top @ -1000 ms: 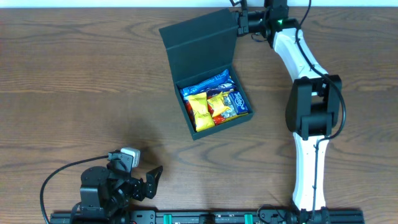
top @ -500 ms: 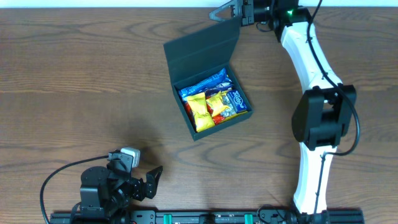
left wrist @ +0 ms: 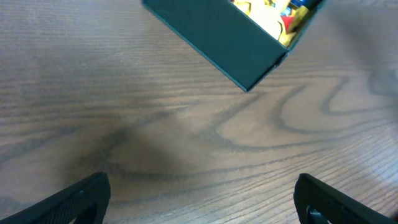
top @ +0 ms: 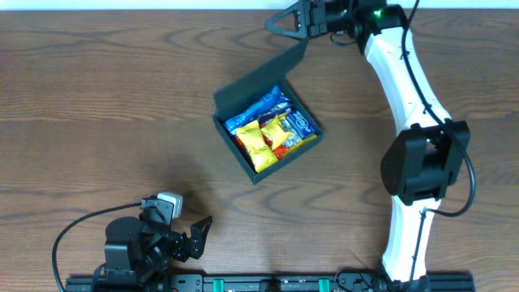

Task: Pack container
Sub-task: 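Grip the lid's top edge with the right gripper and pull it forward, then swing the lid down over the box with the right gripper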

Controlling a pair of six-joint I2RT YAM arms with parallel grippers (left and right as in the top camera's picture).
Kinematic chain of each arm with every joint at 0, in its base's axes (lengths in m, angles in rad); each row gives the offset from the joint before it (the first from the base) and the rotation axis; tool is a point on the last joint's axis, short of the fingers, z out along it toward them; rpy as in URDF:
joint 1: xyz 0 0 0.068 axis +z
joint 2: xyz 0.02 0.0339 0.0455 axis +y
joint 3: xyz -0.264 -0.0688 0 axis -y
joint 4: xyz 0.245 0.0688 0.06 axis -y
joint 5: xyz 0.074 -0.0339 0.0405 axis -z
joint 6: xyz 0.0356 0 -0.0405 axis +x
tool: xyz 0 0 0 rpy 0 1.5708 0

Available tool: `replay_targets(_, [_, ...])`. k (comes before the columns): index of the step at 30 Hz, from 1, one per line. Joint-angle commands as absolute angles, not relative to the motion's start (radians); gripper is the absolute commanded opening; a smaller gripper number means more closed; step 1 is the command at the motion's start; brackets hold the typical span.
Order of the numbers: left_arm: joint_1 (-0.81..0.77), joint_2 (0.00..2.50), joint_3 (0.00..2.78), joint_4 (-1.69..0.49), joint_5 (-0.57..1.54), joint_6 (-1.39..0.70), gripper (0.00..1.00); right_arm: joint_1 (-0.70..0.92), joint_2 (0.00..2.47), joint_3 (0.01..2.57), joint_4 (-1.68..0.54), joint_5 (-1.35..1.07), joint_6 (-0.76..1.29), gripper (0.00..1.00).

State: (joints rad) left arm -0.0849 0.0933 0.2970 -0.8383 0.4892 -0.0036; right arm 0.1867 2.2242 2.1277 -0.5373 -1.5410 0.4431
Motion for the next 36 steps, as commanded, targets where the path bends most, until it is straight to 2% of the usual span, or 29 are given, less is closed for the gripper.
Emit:
replay_targets(1, [-0.079, 0.089, 0.296, -0.842, 0.482, -0.007, 0.95, 0.206, 2.180, 2.140, -0.604, -1.560, 0.323, 0.01])
replay_targets(7, [-0.079, 0.089, 0.296, -0.842, 0.482, -0.007, 0.95, 0.202, 2.169, 2.140, -0.796, -1.421, 0.188, 0.01])
replay_targets(13, [-0.079, 0.089, 0.296, -0.842, 0.482, -0.007, 0.95, 0.196, 2.153, 2.140, -0.834, -1.378, 0.142, 0.01])
replay_targets(16, [-0.079, 0.089, 0.296, -0.842, 0.482, -0.007, 0.95, 0.202, 2.133, 2.140, -0.917, -1.216, 0.065, 0.01])
replay_targets(19, [-0.079, 0.089, 0.296, -0.842, 0.482, -0.007, 0.95, 0.226, 2.108, 2.140, -1.048, -1.013, -0.119, 0.01])
replay_targets(24, [-0.079, 0.089, 0.296, -0.842, 0.481, -0.007, 0.95, 0.328, 2.094, 2.140, -1.208, -0.825, -0.384, 0.01])
replay_targets(26, [-0.079, 0.089, 0.296, -0.842, 0.482, -0.007, 0.95, 0.368, 2.094, 2.140, -1.235, -0.758, -0.426, 0.01])
replay_targets(32, [-0.079, 0.089, 0.296, -0.842, 0.482, -0.007, 0.95, 0.540, 2.094, 2.140, -1.267, -0.304, -0.371, 0.01])
replay_targets(36, [-0.079, 0.089, 0.296, -0.842, 0.481, -0.007, 0.95, 0.664, 2.112, 2.140, -1.246, -0.239, -0.375, 0.01])
